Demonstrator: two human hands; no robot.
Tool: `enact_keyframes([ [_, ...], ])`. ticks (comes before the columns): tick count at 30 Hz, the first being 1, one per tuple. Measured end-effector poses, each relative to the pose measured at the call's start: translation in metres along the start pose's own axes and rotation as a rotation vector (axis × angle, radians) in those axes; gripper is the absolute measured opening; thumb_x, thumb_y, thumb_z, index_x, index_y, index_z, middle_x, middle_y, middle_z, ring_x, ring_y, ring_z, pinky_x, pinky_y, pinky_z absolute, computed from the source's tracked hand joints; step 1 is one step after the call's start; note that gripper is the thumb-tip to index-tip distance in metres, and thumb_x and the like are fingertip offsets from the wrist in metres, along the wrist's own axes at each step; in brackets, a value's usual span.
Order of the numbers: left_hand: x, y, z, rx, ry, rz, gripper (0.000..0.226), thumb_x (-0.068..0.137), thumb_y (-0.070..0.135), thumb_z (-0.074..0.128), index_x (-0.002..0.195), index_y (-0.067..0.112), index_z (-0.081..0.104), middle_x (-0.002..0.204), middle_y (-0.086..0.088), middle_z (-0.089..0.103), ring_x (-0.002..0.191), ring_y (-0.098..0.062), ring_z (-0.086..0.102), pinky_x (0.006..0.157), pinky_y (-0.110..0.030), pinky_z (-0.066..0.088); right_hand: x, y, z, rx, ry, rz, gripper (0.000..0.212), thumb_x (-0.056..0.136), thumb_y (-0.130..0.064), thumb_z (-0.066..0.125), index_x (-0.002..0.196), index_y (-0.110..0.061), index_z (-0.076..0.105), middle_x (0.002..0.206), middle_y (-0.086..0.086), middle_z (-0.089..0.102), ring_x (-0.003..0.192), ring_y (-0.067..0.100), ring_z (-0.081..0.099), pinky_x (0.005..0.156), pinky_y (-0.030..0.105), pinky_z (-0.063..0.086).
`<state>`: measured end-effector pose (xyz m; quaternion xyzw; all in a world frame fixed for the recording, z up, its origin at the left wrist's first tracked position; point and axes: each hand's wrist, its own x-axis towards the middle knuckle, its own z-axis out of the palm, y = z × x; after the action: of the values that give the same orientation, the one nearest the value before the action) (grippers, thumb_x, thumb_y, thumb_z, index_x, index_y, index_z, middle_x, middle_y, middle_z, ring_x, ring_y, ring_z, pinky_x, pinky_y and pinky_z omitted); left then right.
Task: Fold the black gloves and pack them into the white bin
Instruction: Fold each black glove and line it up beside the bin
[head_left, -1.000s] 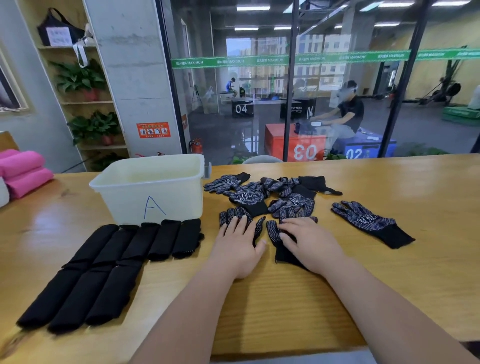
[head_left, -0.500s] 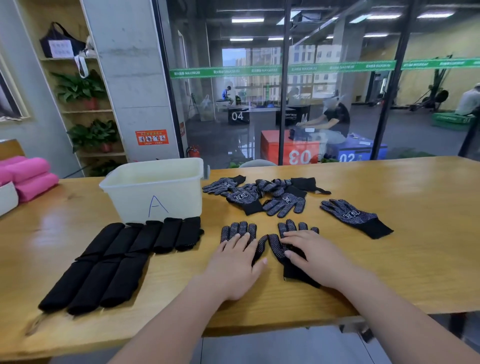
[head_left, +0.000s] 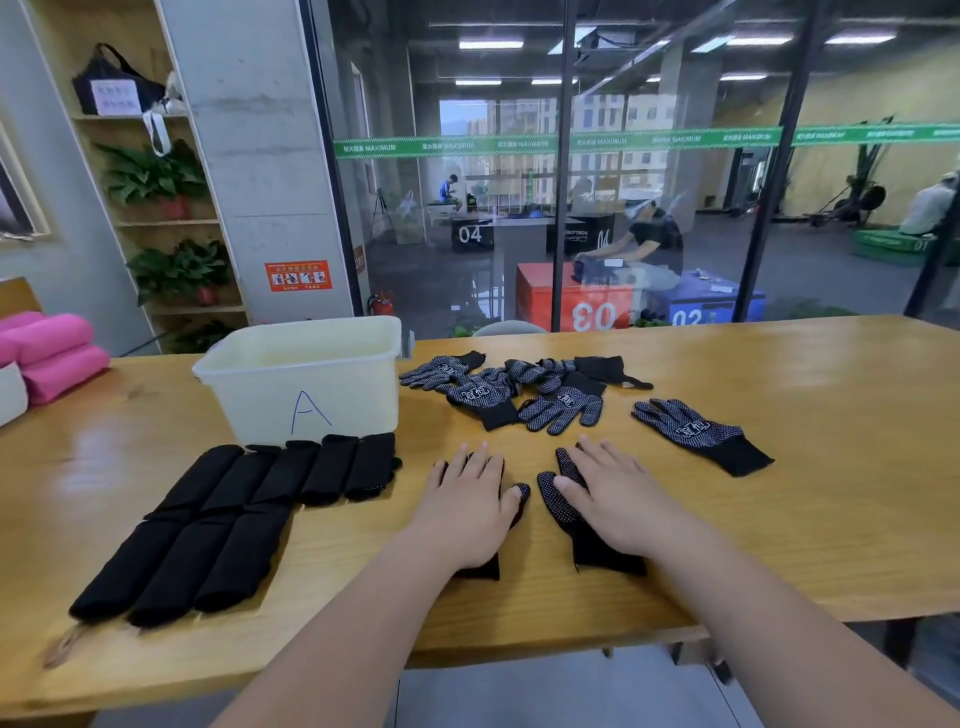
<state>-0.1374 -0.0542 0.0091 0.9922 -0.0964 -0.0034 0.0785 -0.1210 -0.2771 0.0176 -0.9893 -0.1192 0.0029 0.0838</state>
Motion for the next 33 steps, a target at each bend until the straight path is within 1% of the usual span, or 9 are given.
enact_keyframes([
  [3,0.01,-0.001,0.007,0.008,-0.028,-0.054,0.071,0.111,0.059,0.015,0.171,0.022,0.004,0.178,0.0,-0.006,0.164,-0.023,-0.01,0.132,-0.05,0.0,0.011,-0.013,0.012,0.006,-0.002,0.08,0.077,0.107,-0.066,0.017,0.169,-0.022,0.008,0.177,0.001,-0.004,0.163,0.024,-0.005,0.132,0.05,0.006],
  [7,0.021,-0.005,0.014,0.031,-0.011,-0.098,0.073,0.109,0.062,0.012,0.17,0.023,-0.001,0.178,0.001,-0.01,0.163,-0.023,-0.013,0.132,-0.05,-0.003,0.026,-0.018,0.024,-0.025,0.029,0.15,0.08,0.103,-0.072,0.012,0.169,-0.028,0.004,0.177,0.0,-0.004,0.163,0.025,-0.006,0.131,0.052,0.003],
  [11,0.03,-0.009,0.014,0.033,0.015,-0.139,0.077,0.107,0.067,0.012,0.17,0.025,0.0,0.178,0.001,-0.009,0.163,-0.023,-0.015,0.132,-0.05,-0.003,0.035,-0.012,0.021,-0.036,0.014,0.154,0.086,0.096,-0.081,0.009,0.168,-0.035,0.003,0.177,-0.002,-0.005,0.162,0.027,-0.008,0.13,0.054,0.0],
  [17,0.03,-0.01,0.013,0.046,-0.003,-0.131,0.08,0.105,0.07,0.012,0.17,0.026,-0.001,0.178,0.0,-0.009,0.164,-0.025,-0.012,0.132,-0.051,-0.002,0.027,-0.01,0.02,-0.049,-0.01,0.114,0.09,0.093,-0.085,0.007,0.168,-0.035,0.001,0.176,-0.004,-0.008,0.162,0.024,-0.009,0.13,0.055,0.0],
  [22,0.011,-0.009,0.015,0.045,-0.014,-0.102,0.08,0.105,0.071,0.012,0.17,0.027,-0.003,0.178,0.0,-0.011,0.163,-0.025,-0.014,0.132,-0.052,-0.003,0.004,-0.013,0.022,-0.058,-0.025,0.086,0.089,0.094,-0.084,0.007,0.168,-0.036,-0.002,0.176,-0.006,-0.011,0.162,0.024,-0.012,0.13,0.053,-0.003],
  [26,0.001,-0.005,0.018,0.037,0.001,-0.111,0.078,0.105,0.07,0.012,0.17,0.029,-0.002,0.178,0.002,-0.01,0.163,-0.024,-0.014,0.132,-0.052,-0.003,-0.001,-0.017,0.022,-0.044,-0.023,0.089,0.087,0.095,-0.083,0.008,0.168,-0.035,-0.002,0.176,-0.006,-0.01,0.162,0.024,-0.012,0.13,0.053,-0.004],
  [29,0.002,-0.003,0.015,0.027,0.006,-0.126,0.075,0.105,0.069,0.012,0.17,0.033,0.0,0.178,0.002,-0.009,0.163,-0.024,-0.013,0.131,-0.054,-0.004,0.002,-0.017,0.02,-0.005,-0.018,0.07,0.084,0.098,-0.08,0.012,0.168,-0.035,0.003,0.176,-0.006,-0.006,0.162,0.023,-0.009,0.131,0.052,-0.002],
  [33,0.0,-0.003,0.013,-0.011,0.042,-0.13,0.07,0.107,0.066,0.015,0.169,0.035,0.009,0.179,-0.001,-0.001,0.164,-0.025,-0.008,0.132,-0.052,-0.002,-0.006,-0.015,0.013,0.058,0.086,0.06,0.072,0.105,-0.068,0.019,0.168,-0.034,0.014,0.176,-0.008,0.001,0.163,0.019,-0.003,0.132,0.049,0.003],
])
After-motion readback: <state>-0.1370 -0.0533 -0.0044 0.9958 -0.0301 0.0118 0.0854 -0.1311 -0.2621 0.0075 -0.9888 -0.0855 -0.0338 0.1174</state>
